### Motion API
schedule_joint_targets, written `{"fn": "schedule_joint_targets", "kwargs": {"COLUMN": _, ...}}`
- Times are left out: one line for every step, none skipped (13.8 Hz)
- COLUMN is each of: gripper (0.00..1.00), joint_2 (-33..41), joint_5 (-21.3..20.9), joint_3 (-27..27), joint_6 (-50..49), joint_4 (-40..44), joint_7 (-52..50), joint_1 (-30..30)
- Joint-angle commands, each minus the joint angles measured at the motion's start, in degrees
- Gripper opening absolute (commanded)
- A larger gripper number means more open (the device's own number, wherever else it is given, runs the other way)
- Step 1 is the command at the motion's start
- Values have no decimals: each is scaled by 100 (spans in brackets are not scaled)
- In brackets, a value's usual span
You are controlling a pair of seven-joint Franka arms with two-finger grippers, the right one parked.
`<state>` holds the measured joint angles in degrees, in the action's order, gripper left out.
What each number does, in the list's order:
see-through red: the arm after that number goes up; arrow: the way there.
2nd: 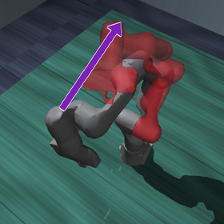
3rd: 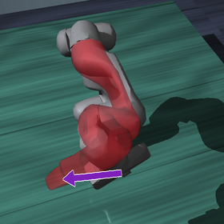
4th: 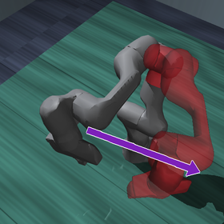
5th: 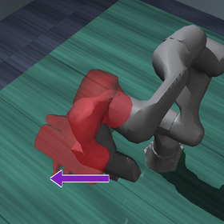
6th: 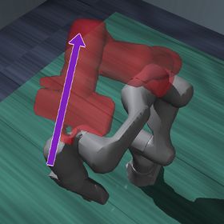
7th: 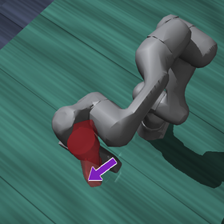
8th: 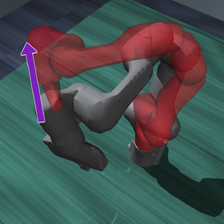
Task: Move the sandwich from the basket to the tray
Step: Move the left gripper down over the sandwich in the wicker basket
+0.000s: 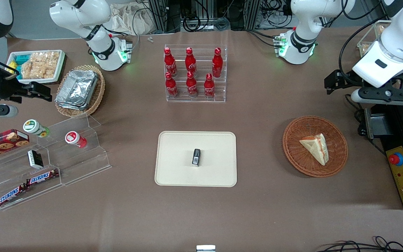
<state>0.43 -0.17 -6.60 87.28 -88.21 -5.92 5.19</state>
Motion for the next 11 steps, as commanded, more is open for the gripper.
{"fn": "schedule_joint_targets", "kwargs": {"gripper": 100, "joint_2": -87, "joint_5": -53, "joint_3": 107, "joint_6": -272, "joint_4": 234, "joint_7": 12, "joint_1": 88}}
{"fn": "schedule_joint_targets", "kwargs": {"gripper": 100, "joint_2": -104, "joint_5": -62, "joint_3": 107, "joint_6": -282, "joint_4": 242, "joint_7": 38, "joint_1": 61}}
{"fn": "schedule_joint_targets", "kwargs": {"gripper": 100, "joint_2": -113, "joint_5": -71, "joint_3": 115, "joint_6": -282, "joint_4": 225, "joint_7": 12, "joint_1": 52}}
{"fn": "schedule_joint_targets", "kwargs": {"gripper": 100, "joint_2": -139, "joint_5": -88, "joint_3": 124, "joint_6": -299, "joint_4": 173, "joint_7": -58, "joint_1": 35}}
{"fn": "schedule_joint_targets", "kwargs": {"gripper": 100, "joint_2": -183, "joint_5": -36, "joint_3": 307, "joint_6": -282, "joint_4": 76, "joint_7": -354, "joint_1": -17}}
{"fn": "schedule_joint_targets", "kwargs": {"gripper": 100, "joint_2": -314, "joint_5": 173, "joint_3": 448, "joint_6": -273, "joint_4": 32, "joint_7": -819, "joint_1": -18}}
{"fn": "schedule_joint_targets", "kwargs": {"gripper": 100, "joint_2": -402, "joint_5": 201, "joint_3": 484, "joint_6": -229, "joint_4": -64, "joint_7": -945, "joint_1": -35}}
{"fn": "schedule_joint_targets", "kwargs": {"gripper": 100, "joint_2": -516, "joint_5": 193, "joint_3": 554, "joint_6": -64, "joint_4": -239, "joint_7": -1016, "joint_1": -36}}
{"fn": "schedule_joint_targets", "kwargs": {"gripper": 100, "joint_2": -544, "joint_5": 184, "joint_3": 590, "joint_6": 277, "joint_4": -554, "joint_7": -1104, "joint_1": -36}}
{"fn": "schedule_joint_targets", "kwargs": {"gripper": 100, "joint_2": -509, "joint_5": 167, "joint_3": 599, "joint_6": 838, "joint_4": -949, "joint_7": -1409, "joint_1": -36}}
{"fn": "schedule_joint_targets", "kwargs": {"gripper": 100, "joint_2": -517, "joint_5": 132, "joint_3": 599, "joint_6": 1330, "joint_4": -1327, "joint_7": -1760, "joint_1": -36}}
